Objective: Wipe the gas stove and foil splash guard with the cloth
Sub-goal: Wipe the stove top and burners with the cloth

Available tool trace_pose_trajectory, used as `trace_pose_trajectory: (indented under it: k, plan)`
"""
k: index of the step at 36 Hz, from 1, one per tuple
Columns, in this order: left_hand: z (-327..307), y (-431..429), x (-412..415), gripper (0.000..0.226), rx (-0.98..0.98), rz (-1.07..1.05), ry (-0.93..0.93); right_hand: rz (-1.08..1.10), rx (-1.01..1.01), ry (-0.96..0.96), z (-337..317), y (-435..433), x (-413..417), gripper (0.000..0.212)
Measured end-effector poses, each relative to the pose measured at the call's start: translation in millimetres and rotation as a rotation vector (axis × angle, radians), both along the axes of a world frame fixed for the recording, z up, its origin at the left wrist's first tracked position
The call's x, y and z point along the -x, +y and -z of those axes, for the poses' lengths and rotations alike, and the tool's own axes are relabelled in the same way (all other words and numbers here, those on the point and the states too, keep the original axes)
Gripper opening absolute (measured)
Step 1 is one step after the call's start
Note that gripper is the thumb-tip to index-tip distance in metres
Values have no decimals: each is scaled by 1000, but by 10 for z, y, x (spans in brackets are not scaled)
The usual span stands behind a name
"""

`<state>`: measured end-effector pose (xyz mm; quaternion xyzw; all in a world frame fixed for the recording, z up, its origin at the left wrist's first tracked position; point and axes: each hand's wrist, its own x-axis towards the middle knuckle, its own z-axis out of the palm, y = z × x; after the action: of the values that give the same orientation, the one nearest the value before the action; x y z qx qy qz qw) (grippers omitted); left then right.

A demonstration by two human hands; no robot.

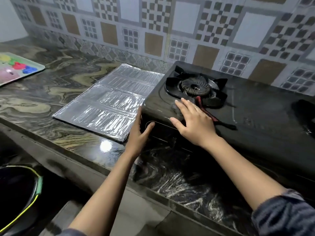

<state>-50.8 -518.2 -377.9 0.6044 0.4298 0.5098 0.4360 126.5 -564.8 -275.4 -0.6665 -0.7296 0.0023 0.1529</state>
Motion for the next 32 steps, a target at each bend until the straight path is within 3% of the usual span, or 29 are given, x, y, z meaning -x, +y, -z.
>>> trace_pose_trajectory:
  k: [15, 20, 32]
  plan:
    - [219, -17, 38, 81, 28, 1, 28, -193, 143, 118, -82, 658, 291, 57]
    - [201, -37, 37, 74, 22, -13, 55, -207, 157, 173, -79, 852, 438, 56]
    - [206, -67, 47, 61, 72, 28, -25, -486, -7, -4, -9, 797, 581, 39]
